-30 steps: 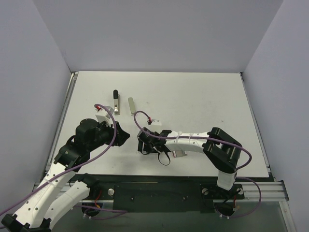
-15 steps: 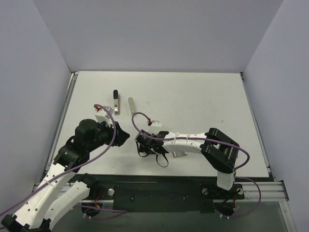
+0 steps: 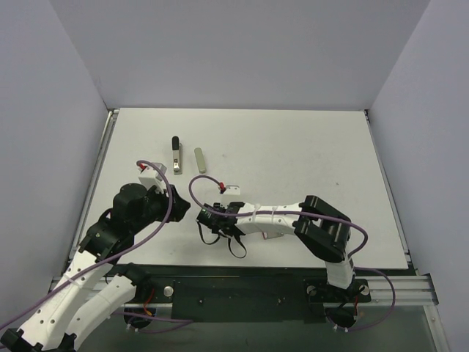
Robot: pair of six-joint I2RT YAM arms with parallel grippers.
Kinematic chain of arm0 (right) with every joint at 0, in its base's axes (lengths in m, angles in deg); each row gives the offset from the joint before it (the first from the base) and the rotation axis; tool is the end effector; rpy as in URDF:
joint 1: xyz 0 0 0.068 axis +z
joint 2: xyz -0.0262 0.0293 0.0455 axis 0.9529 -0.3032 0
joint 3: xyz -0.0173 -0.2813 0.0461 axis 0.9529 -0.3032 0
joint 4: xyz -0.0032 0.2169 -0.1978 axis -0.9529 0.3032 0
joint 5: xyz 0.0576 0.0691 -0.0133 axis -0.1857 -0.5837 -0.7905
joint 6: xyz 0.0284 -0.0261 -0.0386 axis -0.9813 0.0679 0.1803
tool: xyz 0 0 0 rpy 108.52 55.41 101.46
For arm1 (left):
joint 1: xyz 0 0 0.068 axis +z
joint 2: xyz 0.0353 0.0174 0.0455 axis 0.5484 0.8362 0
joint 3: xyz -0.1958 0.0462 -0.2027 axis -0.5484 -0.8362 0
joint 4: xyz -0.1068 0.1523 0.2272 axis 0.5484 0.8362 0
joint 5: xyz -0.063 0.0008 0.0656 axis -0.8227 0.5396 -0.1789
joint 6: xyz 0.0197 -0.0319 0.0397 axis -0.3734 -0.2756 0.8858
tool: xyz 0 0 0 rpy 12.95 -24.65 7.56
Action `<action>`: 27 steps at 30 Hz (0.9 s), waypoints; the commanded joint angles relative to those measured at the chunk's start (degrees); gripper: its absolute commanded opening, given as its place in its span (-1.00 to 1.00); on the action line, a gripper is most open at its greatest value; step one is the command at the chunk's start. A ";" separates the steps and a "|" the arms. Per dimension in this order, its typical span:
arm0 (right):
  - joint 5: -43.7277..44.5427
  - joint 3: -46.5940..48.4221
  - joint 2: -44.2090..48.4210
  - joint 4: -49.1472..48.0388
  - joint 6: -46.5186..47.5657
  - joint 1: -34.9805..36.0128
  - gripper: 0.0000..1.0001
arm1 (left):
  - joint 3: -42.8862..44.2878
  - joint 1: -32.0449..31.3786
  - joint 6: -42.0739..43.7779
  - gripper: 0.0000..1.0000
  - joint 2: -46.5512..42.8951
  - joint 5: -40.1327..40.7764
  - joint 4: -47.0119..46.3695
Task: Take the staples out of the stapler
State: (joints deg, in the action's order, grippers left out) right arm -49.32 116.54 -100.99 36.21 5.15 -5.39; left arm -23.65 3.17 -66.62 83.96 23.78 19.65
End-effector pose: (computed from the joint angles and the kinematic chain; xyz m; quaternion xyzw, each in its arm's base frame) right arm 0.1798 0.3853 0.1460 0.0357 0.9430 0.1622 0.2884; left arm 0.1430 -0.0842 0.3260 0.0446 0.8512 -0.2564 0.4559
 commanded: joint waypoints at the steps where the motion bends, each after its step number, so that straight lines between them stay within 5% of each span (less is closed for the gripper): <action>1: -2.28 -0.94 -5.27 6.98 -2.95 1.15 -0.22 | 1.65 -0.76 -0.87 0.22 -0.85 3.34 0.68; 27: -0.70 4.51 -4.93 10.76 -0.93 3.62 -0.75 | 1.65 -1.99 -0.78 0.22 -1.81 3.78 0.76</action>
State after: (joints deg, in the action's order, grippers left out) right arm -45.26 121.50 -104.60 41.22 3.64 -2.92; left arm -23.65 1.42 -67.16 82.65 26.90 21.05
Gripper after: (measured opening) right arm 0.142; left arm 0.609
